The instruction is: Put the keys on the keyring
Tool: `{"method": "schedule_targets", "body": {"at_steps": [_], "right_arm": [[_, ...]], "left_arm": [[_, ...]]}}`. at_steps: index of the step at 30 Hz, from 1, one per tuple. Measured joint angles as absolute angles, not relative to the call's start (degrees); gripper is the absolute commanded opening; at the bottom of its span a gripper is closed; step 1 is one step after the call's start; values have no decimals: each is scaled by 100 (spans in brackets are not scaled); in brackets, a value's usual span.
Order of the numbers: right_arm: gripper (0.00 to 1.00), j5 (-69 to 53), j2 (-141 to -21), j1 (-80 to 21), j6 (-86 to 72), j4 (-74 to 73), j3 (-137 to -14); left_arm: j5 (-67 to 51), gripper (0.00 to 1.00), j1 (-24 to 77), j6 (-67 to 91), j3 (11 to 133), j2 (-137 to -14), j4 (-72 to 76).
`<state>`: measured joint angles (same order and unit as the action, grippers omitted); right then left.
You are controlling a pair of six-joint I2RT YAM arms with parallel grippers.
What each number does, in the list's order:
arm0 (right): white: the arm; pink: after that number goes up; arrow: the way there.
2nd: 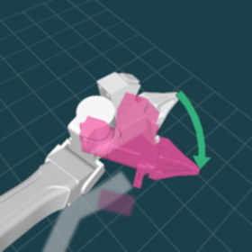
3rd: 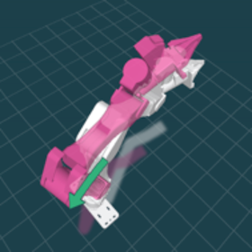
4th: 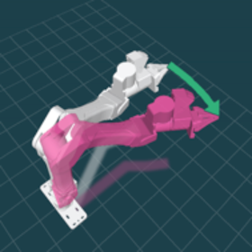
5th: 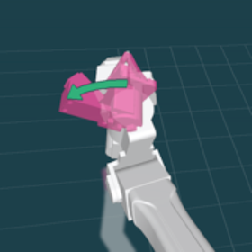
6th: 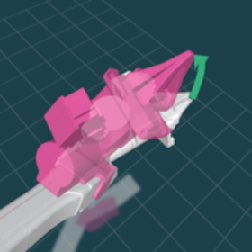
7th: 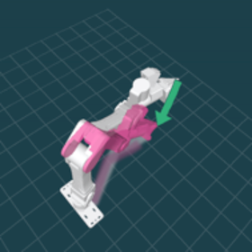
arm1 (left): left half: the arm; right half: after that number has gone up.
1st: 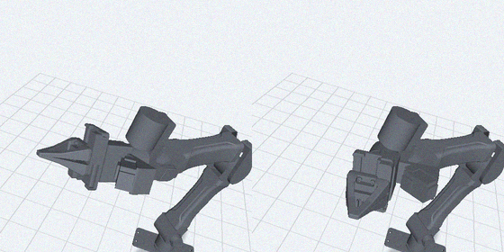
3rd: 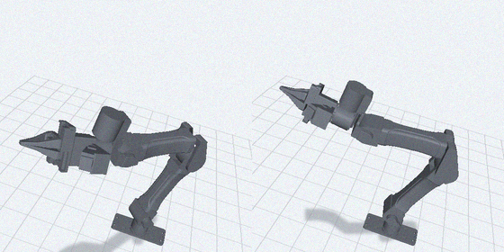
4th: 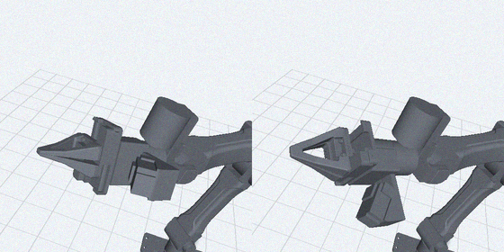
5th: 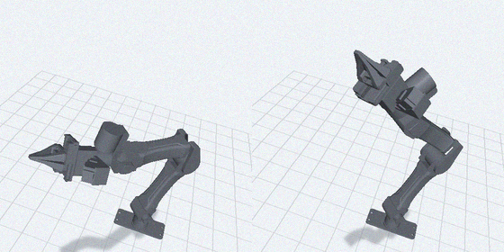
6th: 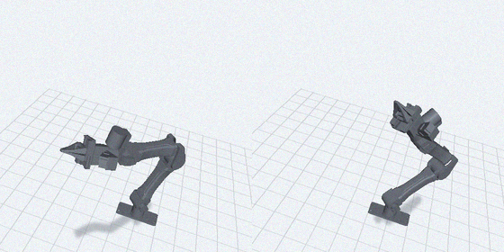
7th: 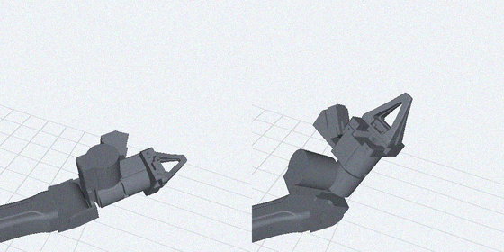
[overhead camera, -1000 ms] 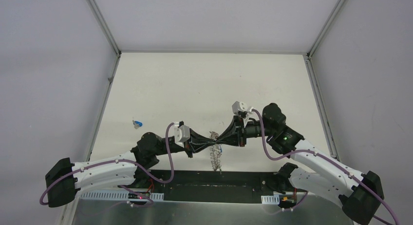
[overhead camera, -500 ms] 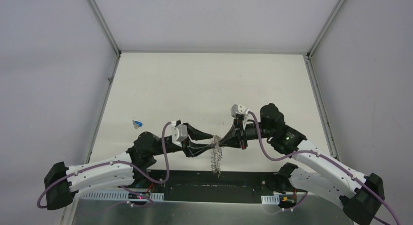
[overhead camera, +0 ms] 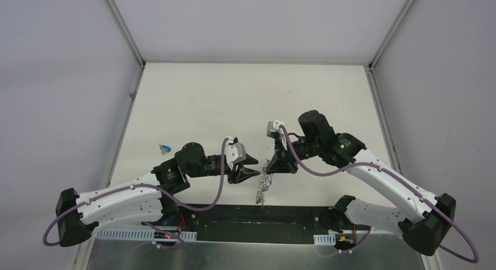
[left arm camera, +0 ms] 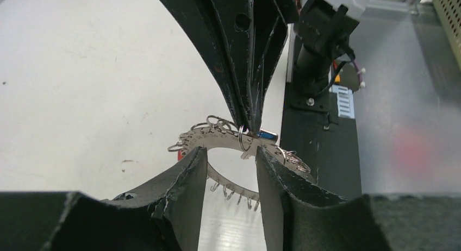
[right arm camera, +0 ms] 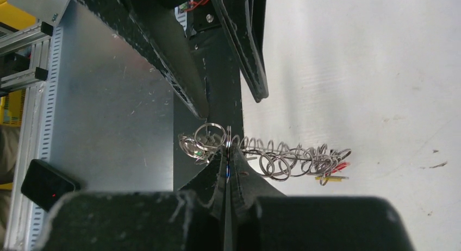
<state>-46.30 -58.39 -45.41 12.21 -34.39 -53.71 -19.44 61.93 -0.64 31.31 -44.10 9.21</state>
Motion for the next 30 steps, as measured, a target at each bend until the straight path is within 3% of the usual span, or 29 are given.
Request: {"method": "schedule_targets", "body": {"at_steps": [10,26,30], "right_arm": [[0,-4512,-6558,-4541,1562,-4762,-6191],[0,-4541,-6685,-4543,1623,-5092,-6274],[0,-4543,-6685,-4543,1623,-5092,-6274]], "left_arm": [[-2165,32,6193,-331,3395,-4995,412],[-2797,24,6193,-357,3671,-5551,504],[-2904,13,6193,-322,3728,-5675,591]]}}
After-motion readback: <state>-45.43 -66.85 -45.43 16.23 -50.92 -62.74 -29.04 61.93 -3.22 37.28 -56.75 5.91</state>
